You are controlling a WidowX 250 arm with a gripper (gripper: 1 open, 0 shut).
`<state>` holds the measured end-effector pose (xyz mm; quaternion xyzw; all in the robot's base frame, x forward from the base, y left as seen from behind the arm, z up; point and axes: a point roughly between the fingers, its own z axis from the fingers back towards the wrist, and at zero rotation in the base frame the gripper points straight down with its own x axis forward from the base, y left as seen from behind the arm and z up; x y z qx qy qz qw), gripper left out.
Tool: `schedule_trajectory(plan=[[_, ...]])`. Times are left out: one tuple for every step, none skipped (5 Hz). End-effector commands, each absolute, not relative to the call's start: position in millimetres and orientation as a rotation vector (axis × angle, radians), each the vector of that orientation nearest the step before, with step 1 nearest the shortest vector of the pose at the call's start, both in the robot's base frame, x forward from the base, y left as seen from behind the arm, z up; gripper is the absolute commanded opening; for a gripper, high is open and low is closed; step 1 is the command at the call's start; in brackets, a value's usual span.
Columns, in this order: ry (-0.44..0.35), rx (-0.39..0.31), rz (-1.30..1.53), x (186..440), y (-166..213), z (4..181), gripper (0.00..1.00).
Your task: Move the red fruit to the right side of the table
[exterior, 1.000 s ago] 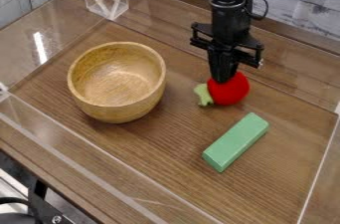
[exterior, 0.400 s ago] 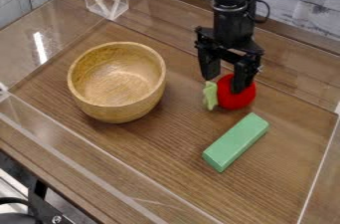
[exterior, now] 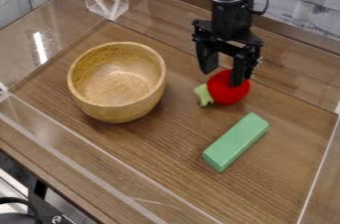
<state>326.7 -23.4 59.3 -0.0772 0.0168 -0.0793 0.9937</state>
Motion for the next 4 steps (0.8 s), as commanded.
schedule_trajectory(plan=[[-0.036,-0.142,-0.168,328,-25,81.4,1.00],[-0.026,-0.139,-0.169,322,-28,78.8,1.00],[-0.025,-0.135,-0.107,325,-31,68.6,0.00],[-0.037,-0.136,-0.046,329,-35,67.2,0.00]])
